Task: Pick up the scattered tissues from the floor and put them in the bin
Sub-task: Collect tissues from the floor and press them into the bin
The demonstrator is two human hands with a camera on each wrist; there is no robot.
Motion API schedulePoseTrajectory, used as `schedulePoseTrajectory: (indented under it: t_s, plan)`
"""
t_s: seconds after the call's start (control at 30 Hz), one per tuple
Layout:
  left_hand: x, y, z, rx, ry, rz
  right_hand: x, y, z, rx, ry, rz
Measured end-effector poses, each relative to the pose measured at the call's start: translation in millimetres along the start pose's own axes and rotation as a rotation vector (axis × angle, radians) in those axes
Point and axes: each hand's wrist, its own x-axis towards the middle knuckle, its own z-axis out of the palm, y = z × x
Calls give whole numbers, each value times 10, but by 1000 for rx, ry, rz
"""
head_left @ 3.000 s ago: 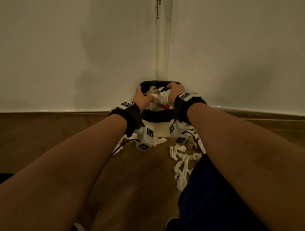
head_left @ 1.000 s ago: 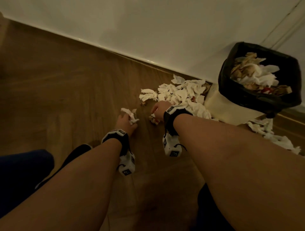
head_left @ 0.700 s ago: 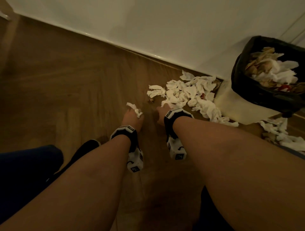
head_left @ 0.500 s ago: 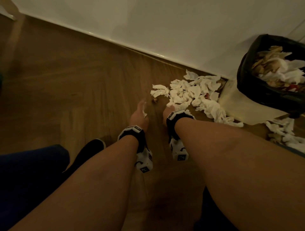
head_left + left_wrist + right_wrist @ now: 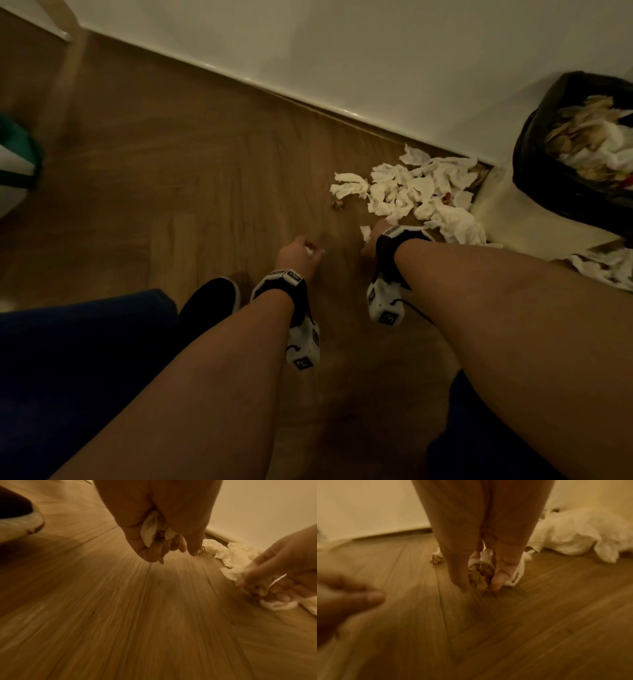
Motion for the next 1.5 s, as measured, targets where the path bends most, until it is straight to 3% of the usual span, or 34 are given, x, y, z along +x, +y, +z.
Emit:
schedulePoseTrajectory:
  t_s: [0.13,0.37,0.53,0.7,0.8,0.87,0.97,1.07,1.13,1.23,1.3,1.4,1.5]
  plan:
    - [-53,114,33,90,-19,15,-26,66,25,291,24,-39]
    - [-175,476,57,73,-22,59,-239,406,-65,563,110,-27]
    - [-237,763,37,-133,-62,45,-424,664,-88,864,66,-89]
    - [-305,1010,-22,-128,66,91,-654,1053,-223,1017,93,-88]
    - [-359,1162,-4,-95,116,150,-823,1248,-317,1325,-58,-110]
    - [-402,1284,15,-75,136,200,-926,1350,-361,1376,-136,-148]
    - [-464,1474,22,-29,113,240,-982,1560,-369,1112,73,-131]
    - [-546,1659,19,-11,82,239,-1001,1738,-353,1142,250,-146]
    - [-615,1776,11,-88,61,218,-1077,1788,-369,1257,236,-206]
    - [-711,1957,-30,-379,-87,147,-1284,1858,-414,1458,191,-301]
    - [-767,2088,-62,-383,-133,176,-1426,1910,-485,1488,240,-287]
    - [-922,2309,-94,-337,-31,253,-1640,1991,-604,1675,248,-283]
    - [-1074,2509,-123,-408,23,244,-1847,2040,-676,1682,260,-318]
